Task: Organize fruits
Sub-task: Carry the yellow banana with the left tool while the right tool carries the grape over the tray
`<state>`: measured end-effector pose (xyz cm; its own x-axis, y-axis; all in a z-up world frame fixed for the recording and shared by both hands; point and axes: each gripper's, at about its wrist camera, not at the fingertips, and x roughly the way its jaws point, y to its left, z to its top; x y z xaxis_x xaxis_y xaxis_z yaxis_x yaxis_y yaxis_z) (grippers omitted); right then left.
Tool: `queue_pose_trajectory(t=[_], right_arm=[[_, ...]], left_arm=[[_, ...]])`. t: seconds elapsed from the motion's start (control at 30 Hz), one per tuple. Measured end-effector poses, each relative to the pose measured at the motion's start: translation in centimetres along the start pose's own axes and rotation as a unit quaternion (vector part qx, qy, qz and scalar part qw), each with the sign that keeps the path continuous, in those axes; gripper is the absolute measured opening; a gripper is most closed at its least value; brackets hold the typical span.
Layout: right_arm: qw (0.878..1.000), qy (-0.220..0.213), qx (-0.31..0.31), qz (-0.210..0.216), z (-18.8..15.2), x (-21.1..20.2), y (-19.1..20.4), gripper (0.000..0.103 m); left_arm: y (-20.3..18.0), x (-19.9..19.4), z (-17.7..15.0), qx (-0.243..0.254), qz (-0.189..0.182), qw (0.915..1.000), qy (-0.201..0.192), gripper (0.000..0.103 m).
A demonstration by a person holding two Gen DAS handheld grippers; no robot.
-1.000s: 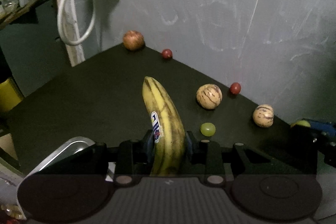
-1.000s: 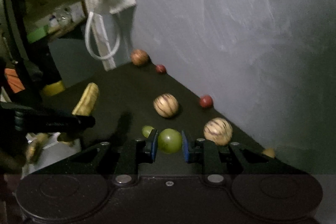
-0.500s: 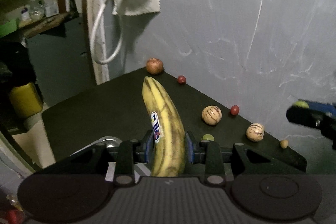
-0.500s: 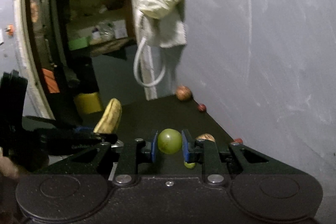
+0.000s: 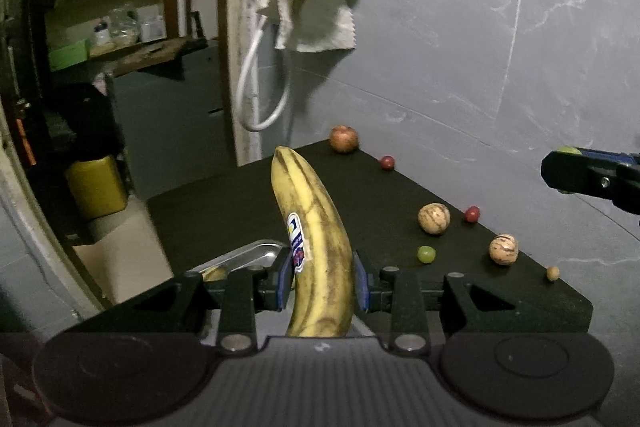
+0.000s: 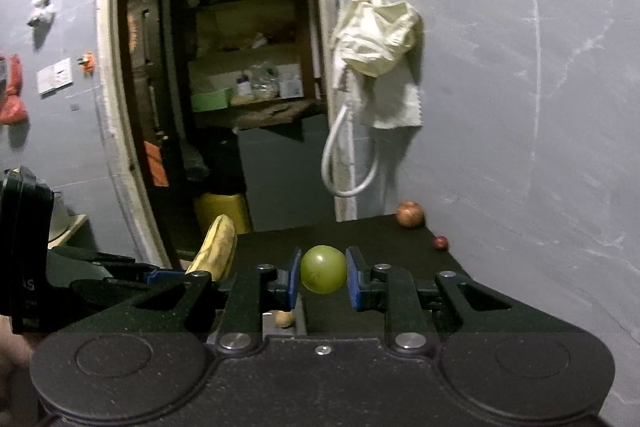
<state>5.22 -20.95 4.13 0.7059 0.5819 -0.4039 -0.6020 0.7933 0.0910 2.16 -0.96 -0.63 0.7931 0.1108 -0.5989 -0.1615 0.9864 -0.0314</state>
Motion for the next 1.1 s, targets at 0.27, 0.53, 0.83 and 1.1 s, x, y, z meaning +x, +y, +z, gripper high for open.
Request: queue_pose_trajectory(t=[0.27,0.53,0.83,1.1], right_arm=[[0.999,0.007,-0.016,0.039,-0.1,0.4,2.5,0.025],[0.996,0.039,-0.03,0.07,-0.3,3.5,4.8,0.025],[0.992,0.086,-0.039,0.08,-1.2,8.3,5.9,0.025],[0.987,0.133,-0.042,0.077,-2.6,13.5,6.2,0.025]], left_arm=[[1.9,-1.9,-1.5,-0.015,0.03,0.9994,0.001,0.034],[4.5,-1.2,-3.0,-0.032,0.055,0.9977,0.024,0.034],[7.4,1.9,-4.6,-0.056,0.054,0.9951,0.06,0.034],[9.1,5.4,-6.5,-0.055,0.039,0.9924,0.102,0.034]])
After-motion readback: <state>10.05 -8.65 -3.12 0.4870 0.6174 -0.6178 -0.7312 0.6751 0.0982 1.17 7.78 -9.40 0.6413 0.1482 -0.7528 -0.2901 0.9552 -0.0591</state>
